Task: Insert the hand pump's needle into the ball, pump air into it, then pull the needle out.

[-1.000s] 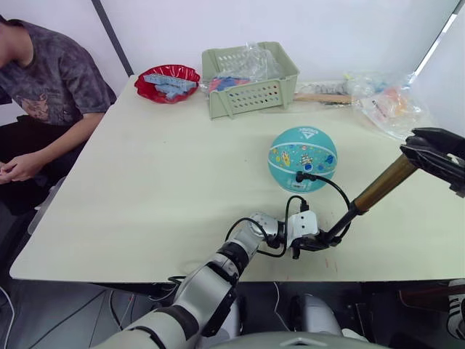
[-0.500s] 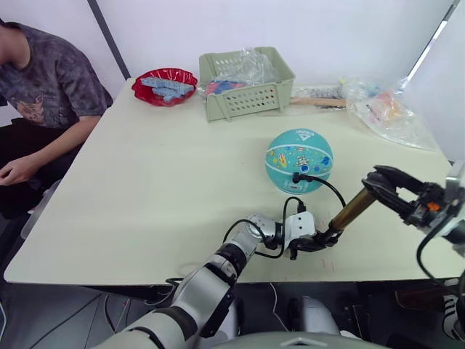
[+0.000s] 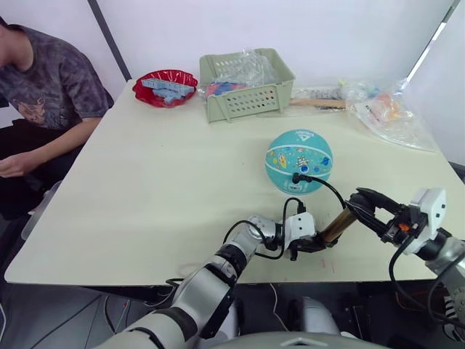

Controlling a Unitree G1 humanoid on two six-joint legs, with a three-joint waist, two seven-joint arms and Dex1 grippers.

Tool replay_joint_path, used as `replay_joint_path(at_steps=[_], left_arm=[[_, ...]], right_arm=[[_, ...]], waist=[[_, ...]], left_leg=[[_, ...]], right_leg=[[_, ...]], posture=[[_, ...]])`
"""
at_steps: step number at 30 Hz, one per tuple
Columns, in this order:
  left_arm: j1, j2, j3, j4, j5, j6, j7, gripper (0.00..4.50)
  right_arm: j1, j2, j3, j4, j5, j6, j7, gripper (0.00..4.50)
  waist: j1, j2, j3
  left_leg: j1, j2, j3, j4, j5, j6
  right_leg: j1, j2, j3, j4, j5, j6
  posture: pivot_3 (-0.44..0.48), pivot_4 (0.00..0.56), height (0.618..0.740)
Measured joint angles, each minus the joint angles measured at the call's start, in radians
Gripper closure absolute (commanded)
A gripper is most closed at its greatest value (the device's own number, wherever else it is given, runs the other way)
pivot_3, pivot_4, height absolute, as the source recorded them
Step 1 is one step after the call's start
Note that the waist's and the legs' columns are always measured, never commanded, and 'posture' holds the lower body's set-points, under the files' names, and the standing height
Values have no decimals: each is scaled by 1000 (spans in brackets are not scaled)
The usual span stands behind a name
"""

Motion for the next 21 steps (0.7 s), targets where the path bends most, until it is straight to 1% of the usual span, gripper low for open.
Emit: replay_joint_path(at_steps=[2, 3, 4, 9, 10, 12, 13, 15, 21], left_arm=[[-1, -4, 0, -1, -1, 0, -2, 3392], [-3, -9, 0, -1, -4, 0, -4, 3392], [-3, -10, 0, -1, -4, 0, -5, 3392], [-6, -11, 0, -2, -4, 0, -8, 3392], [-9, -12, 2, -3, -6, 0, -8, 3392], [-10, -12, 2, -3, -6, 0, -9, 3392], [-11, -13, 2, -3, -6, 0, -9, 3392], [-11, -13, 2, -3, -6, 0, -9, 3392], [-13, -13, 2, -3, -6, 0, -11, 3392]], right_arm=[[-12, -15, -19, -8, 34, 31, 0, 2903], [-19, -48, -50, -10, 67, 67, 5, 2903], [-22, -55, -58, -11, 78, 76, 6, 2903], [-49, -98, -113, -35, 147, 136, 5, 2903], [-96, -185, -223, -63, 258, 209, 1, 2903], [-104, -192, -243, -69, 279, 220, 1, 2903], [-119, -228, -278, -66, 319, 253, 0, 2903], [-140, -267, -332, -66, 375, 291, -2, 2903], [-180, -326, -434, -65, 466, 362, -18, 2903]], waist=[[1, 2, 2], [1, 5, 4], [2, 6, 5], [5, 8, 7], [5, 11, 13], [6, 10, 14], [6, 11, 15], [6, 9, 17], [8, 8, 18]], left_leg=[[-1, 0, 0, 0, 0, 0], [-2, -1, 0, 0, 0, 0], [-2, -1, 0, 0, 0, 0], [-3, -2, 0, 0, 0, 0], [-2, -2, 1, 1, 0, 0], [-2, -2, 0, 1, 0, 0], [-3, -2, 0, 1, 0, 0], [-3, -2, 1, 1, 0, 0], [-3, -2, 1, 1, 0, 0]], right_leg=[[0, 0, 0, 0, 0, 0], [-1, -1, 0, 0, 0, 0], [-2, -2, 0, 0, 0, 0], [-2, -1, -1, -1, 0, 0], [-1, -2, 0, -1, 0, 0], [-1, -1, -1, -1, 0, 0], [-1, -1, -1, 0, 0, 0], [-1, -2, -1, 0, 0, 0], [-1, -2, -1, 0, 0, 0]], posture=[[0, 150, 738], [0, 150, 738], [0, 150, 738], [0, 150, 738], [0, 150, 738], [0, 150, 738], [0, 150, 738], [0, 150, 738], [0, 150, 738]])
